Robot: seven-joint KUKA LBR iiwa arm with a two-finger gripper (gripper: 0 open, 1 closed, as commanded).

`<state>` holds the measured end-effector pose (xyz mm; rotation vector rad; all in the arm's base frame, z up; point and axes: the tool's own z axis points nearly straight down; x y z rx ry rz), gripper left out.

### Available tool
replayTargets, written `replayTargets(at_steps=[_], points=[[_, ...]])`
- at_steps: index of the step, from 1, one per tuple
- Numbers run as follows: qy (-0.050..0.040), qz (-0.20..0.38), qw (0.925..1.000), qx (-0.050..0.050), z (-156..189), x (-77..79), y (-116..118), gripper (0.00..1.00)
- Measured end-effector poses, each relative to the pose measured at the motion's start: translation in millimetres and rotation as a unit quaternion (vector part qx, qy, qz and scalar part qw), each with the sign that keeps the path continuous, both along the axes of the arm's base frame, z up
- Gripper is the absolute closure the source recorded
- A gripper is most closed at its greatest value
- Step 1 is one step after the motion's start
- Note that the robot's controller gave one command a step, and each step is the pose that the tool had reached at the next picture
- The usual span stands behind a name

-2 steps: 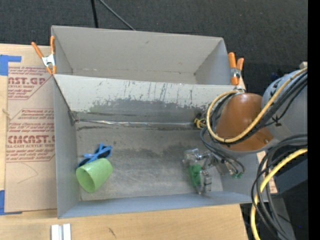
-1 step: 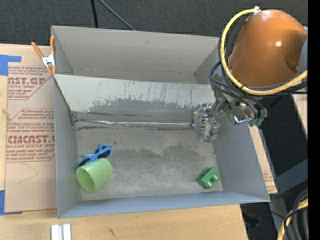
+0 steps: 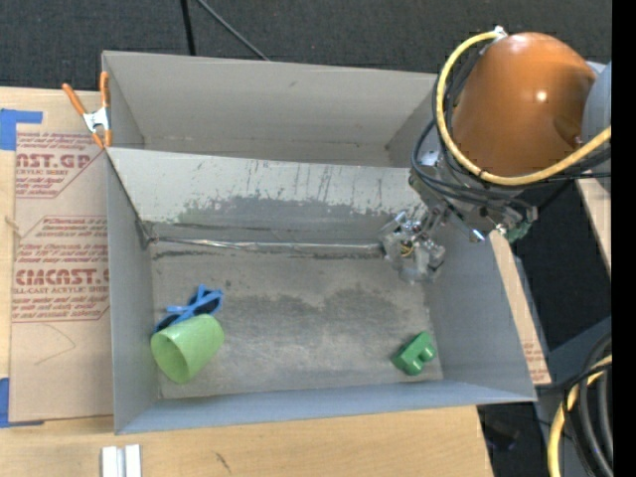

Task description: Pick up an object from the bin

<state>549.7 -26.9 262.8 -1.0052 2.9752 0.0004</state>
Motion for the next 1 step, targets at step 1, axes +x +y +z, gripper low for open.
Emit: replayTargets(at_steps=[1], points=[[0.0026, 0.175, 0.9845, 0.001, -62.7, -54.5, -14.7, 1.0]])
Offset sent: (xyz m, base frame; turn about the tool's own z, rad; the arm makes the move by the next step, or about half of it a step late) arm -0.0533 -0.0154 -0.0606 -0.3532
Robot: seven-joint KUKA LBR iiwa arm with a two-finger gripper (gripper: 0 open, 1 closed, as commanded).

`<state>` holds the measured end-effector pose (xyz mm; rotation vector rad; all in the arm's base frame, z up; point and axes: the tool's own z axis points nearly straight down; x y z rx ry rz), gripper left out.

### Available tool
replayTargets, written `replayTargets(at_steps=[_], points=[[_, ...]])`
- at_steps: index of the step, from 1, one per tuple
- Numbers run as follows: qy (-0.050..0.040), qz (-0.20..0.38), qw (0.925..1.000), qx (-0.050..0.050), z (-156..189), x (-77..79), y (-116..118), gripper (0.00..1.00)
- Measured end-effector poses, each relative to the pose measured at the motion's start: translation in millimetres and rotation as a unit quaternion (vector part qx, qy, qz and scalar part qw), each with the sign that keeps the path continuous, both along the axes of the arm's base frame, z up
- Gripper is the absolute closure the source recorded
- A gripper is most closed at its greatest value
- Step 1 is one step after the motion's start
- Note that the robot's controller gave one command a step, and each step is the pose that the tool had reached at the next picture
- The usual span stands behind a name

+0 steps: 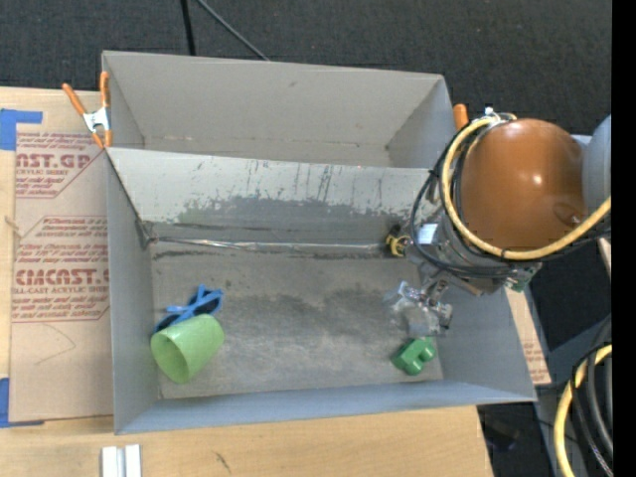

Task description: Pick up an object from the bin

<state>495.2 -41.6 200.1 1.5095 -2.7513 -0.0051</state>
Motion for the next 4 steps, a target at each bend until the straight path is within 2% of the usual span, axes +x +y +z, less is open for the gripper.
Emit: replayTargets(at_steps=[1, 2, 3, 4], points=[[-0.0055, 0.092, 0.9958, 0.0, 64, 29.3, 0, 1.0], [-0.0036, 0.092, 0.9958, 0.001, 63, 28.4, 0, 0.0], [0.0001, 0.529, 0.8486, 0.004, -83, -14.7, -21, 0.0], [-0.0004, 0.64, 0.7686, 0.004, -132, -6.4, -46, 0.0]])
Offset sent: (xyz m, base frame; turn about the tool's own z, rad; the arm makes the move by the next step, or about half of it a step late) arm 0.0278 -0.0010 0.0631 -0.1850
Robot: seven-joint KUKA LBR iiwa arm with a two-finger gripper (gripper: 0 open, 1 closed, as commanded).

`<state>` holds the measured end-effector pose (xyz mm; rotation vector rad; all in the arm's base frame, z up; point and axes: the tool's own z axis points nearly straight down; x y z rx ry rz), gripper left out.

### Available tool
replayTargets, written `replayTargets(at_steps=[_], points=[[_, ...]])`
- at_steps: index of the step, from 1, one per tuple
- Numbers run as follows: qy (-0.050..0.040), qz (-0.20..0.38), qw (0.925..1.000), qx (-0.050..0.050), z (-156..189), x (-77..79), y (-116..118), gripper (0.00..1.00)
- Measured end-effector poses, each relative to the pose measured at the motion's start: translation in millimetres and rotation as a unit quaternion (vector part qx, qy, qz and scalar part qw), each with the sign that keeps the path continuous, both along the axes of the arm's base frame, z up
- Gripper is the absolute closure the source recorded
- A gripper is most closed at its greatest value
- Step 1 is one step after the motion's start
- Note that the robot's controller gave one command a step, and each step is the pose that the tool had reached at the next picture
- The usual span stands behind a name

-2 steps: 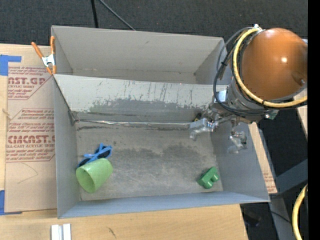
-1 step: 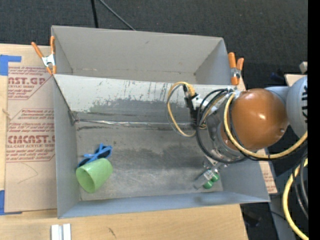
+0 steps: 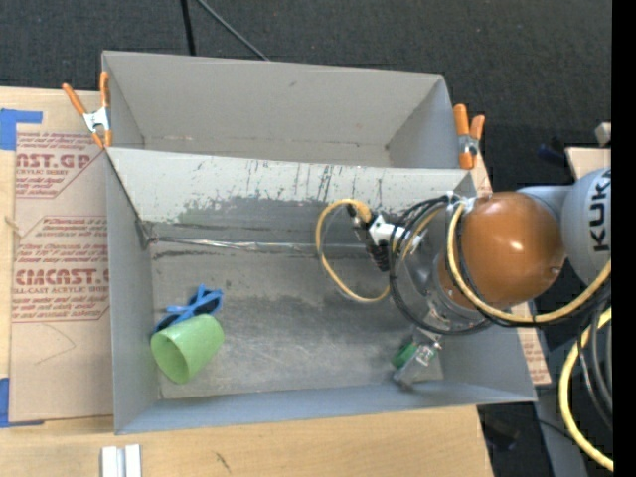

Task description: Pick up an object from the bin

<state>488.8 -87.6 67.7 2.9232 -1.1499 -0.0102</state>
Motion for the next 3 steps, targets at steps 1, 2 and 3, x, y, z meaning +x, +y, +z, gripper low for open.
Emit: replayTargets(at_steps=[1, 2, 3], points=[[-0.0009, 0.0, 1.0, 0.001, 1, 0.6, 0, 1.0], [-0.0053, 0.003, 1.0, 0.008, 4, 7.5, -29, 1.0], [-0.0063, -0.016, 0.9998, 0.0, 108, 28.3, 5, 1.0]])
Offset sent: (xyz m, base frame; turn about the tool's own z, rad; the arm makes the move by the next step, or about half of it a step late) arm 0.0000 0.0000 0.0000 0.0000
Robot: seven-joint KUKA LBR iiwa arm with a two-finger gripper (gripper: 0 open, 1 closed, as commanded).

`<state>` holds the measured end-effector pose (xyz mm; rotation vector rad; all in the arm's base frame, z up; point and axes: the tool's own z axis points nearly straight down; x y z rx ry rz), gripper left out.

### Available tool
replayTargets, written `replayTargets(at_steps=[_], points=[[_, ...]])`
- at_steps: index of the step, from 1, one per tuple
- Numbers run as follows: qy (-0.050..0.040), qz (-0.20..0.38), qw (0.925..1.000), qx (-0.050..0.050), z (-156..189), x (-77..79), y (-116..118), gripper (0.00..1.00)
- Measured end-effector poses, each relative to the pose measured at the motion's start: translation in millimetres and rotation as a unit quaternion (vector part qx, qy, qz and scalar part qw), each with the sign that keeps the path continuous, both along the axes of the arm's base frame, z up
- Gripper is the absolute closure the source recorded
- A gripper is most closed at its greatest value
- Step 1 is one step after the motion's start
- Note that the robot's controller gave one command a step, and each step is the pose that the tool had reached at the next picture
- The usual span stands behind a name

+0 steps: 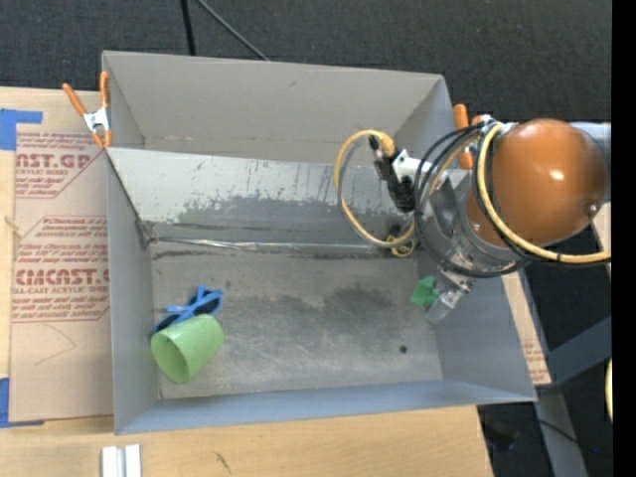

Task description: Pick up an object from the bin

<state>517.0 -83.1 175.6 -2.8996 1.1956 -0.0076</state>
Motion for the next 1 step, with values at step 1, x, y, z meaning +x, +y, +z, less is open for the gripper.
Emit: replayTargets(at_steps=[1], points=[[0.0006, -0.012, 0.9999, 0.0, 56.0, 19.0, -7.4, 1.0]])
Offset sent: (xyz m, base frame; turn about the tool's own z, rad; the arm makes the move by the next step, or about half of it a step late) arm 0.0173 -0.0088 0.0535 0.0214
